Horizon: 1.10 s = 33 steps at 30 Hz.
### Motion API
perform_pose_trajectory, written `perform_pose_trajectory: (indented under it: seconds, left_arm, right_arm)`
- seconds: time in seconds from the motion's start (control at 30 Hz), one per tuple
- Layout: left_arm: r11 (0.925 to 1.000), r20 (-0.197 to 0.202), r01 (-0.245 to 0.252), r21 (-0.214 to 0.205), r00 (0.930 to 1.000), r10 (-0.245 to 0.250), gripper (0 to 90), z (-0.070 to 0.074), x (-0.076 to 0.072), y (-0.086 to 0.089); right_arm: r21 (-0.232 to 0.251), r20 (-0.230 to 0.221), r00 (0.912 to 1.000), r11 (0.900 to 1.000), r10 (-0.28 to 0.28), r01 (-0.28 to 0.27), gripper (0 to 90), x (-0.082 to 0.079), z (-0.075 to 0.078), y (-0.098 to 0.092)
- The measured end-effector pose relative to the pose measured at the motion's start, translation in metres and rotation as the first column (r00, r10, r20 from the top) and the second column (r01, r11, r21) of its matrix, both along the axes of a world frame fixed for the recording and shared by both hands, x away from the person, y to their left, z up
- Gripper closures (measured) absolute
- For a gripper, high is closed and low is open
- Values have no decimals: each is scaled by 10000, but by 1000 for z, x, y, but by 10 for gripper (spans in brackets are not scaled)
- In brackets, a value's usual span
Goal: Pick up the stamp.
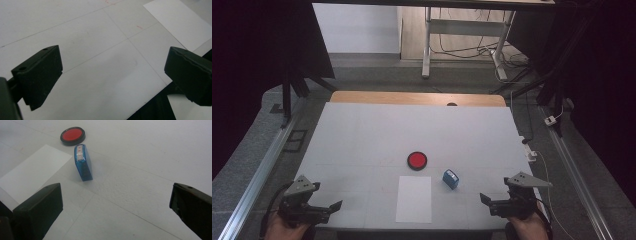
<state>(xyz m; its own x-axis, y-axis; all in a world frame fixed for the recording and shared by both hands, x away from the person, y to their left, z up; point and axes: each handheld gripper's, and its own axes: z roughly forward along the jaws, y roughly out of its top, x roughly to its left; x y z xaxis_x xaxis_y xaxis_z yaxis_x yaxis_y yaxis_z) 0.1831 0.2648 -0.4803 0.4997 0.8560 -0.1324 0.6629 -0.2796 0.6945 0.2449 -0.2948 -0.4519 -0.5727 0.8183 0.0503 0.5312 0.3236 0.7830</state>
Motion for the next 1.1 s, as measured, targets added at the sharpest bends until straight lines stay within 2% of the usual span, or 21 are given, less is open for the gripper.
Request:
perform_pose_trajectory:
  seconds: [0.1,0.3,0.4,0.57,0.73,1.1]
  left_arm:
    - [10000,22,38,-17,10000,-38,20,0,-1,0]
    - [9995,84,239,192,9997,-240,22,0,-1,-2]
    - [9996,72,242,136,9997,-243,22,0,-1,-2]
    - [9996,45,274,74,9996,-274,21,0,-1,-1]
    - [9993,39,342,163,9994,-343,21,-1,-1,-3]
    - [9979,49,311,564,9995,-314,12,-1,-1,-6]
  right_arm:
    - [270,-175,9998,9996,131,-127,0,2,0,-2]
    - [152,-215,9991,9992,373,-370,0,2,-1,0]
    - [124,-238,9990,9992,380,-377,0,2,-1,0]
    - [-185,-239,9989,9990,405,-409,0,1,-1,3]
    - [-227,-227,9986,9986,476,-482,0,1,-1,4]
    - [-562,-26,9975,9960,701,-701,0,-1,0,8]
